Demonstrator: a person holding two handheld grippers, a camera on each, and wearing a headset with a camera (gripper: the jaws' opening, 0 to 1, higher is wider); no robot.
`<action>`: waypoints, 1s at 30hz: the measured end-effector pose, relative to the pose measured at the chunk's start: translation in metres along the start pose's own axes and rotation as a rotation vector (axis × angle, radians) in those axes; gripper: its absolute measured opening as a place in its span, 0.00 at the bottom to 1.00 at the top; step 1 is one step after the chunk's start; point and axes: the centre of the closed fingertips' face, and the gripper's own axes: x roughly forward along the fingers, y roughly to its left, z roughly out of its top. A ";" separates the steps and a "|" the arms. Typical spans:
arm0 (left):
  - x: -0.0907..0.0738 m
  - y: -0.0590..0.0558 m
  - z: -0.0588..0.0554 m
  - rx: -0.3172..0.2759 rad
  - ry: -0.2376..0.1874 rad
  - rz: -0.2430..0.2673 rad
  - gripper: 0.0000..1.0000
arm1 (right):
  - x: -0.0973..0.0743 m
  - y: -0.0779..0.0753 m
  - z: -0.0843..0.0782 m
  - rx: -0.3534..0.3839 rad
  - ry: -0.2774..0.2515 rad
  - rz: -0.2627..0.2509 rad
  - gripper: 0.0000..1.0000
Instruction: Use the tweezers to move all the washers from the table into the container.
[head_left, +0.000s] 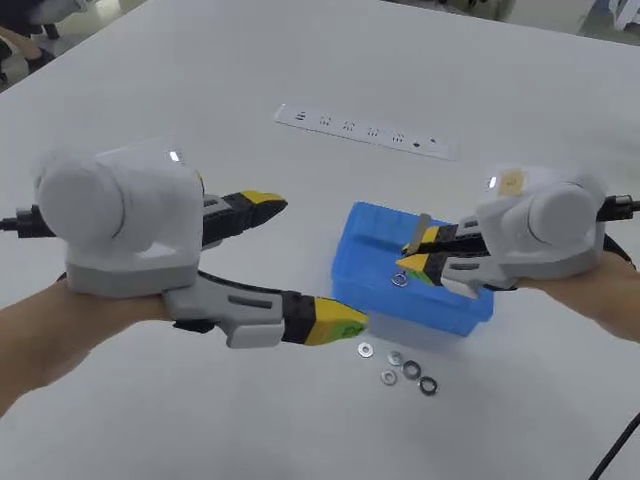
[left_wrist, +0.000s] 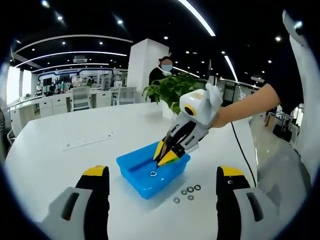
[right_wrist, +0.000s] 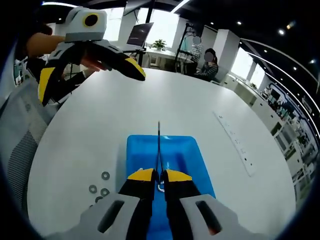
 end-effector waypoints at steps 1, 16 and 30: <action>0.005 0.003 0.002 0.001 -0.003 -0.001 0.93 | -0.001 0.000 0.001 -0.002 -0.004 0.003 0.08; 0.072 -0.023 0.022 0.118 0.020 -0.258 0.43 | -0.005 0.007 0.008 -0.049 -0.007 0.033 0.08; 0.074 -0.033 0.032 0.155 0.012 -0.346 0.22 | -0.005 0.010 0.003 -0.051 -0.006 0.071 0.08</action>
